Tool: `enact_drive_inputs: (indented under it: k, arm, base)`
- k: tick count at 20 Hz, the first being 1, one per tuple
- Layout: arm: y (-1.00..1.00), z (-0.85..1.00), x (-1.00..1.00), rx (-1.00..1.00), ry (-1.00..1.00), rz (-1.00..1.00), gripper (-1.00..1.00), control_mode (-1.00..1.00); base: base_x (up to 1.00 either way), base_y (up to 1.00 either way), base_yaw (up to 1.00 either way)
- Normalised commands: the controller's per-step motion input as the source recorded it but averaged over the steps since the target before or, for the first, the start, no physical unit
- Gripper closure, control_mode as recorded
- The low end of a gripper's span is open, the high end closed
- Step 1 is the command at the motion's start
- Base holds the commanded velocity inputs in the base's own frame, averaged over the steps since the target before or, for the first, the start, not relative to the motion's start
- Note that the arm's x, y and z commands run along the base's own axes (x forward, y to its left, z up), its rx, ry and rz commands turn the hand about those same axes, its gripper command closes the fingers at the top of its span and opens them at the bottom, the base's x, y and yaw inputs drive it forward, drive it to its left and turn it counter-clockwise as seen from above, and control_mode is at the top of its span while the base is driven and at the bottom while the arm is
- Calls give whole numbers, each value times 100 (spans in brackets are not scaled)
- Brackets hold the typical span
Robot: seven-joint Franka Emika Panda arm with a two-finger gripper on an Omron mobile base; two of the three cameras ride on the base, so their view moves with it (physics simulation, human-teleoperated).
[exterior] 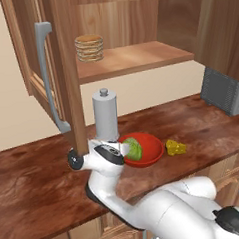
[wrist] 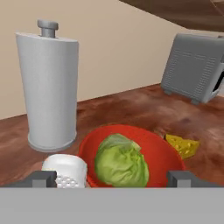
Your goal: Pick the cheese from the fridge and the cheese grater from the cabinet and place them next to the salad bowl.
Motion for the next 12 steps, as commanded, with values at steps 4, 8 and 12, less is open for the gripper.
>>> enact_drive_inputs:
  k: [4,8,12]
  arm:
    - [-60,71,0,0,5,8,-100,-100]
    - [-77,58,1,0,7,23,-100,-100]
    - [-97,49,0,0,7,30,-100,-100]
  base:
    - [0,0,0]
    - [0,0,0]
    - [0,0,0]
